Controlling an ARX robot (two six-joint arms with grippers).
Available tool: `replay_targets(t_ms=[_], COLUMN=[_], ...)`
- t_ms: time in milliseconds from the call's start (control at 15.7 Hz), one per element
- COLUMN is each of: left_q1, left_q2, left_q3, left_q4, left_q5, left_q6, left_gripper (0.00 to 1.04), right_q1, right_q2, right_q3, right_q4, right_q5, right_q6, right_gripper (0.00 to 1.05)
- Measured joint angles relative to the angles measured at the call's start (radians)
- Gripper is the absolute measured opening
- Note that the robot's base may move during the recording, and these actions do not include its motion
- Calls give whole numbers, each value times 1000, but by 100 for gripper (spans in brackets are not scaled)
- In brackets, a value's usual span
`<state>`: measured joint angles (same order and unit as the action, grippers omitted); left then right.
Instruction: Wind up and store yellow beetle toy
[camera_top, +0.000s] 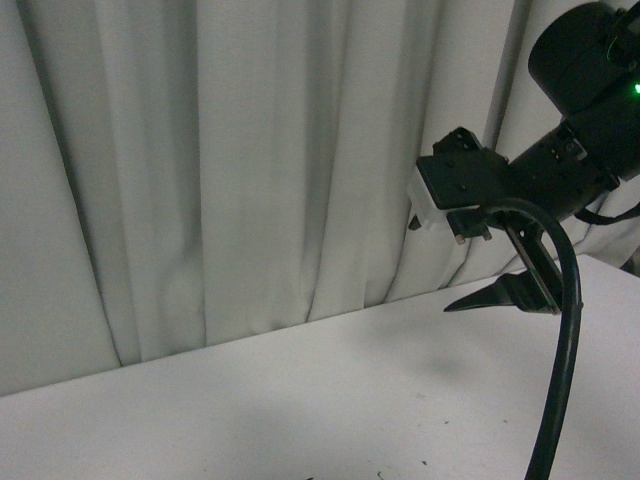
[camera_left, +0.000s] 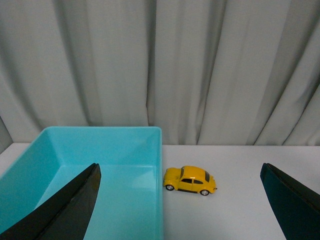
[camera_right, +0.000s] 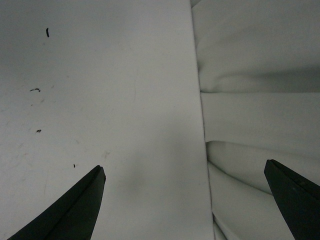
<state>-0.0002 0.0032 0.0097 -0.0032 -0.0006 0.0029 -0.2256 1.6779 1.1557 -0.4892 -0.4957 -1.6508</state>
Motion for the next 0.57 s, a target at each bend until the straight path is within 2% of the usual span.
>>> replay_targets(t_ms=[64, 127, 191, 254, 318, 382, 445, 509, 572], left_q1=[0, 0, 0, 0, 0, 0, 0, 0, 0], left_q2=[0, 0, 0, 0, 0, 0, 0, 0, 0], left_q3=[0, 0, 0, 0, 0, 0, 0, 0, 0], left_q4=[0, 0, 0, 0, 0, 0, 0, 0, 0], left_q5=[0, 0, 0, 0, 0, 0, 0, 0, 0], left_q6=[0, 0, 0, 0, 0, 0, 0, 0, 0], left_gripper=[98, 98, 98, 98, 98, 98, 98, 98, 98], right_q1=[14, 39, 73, 109, 130, 134, 135, 141, 148], right_q2=[-21, -53, -128, -214, -277, -318, -359, -395, -431], right_q3=[0, -48, -204, -375, -505, -589, -658, -718, -771], right_q4=[0, 168, 533, 801, 1023, 1191, 1299, 1348, 1355], right_q5=[2, 42, 208, 314, 365, 391, 403, 417, 422], right_q6=[10, 82, 281, 547, 842, 1068, 1287, 1434, 1522], right_gripper=[98, 95, 85, 74, 63, 52, 41, 31, 20])
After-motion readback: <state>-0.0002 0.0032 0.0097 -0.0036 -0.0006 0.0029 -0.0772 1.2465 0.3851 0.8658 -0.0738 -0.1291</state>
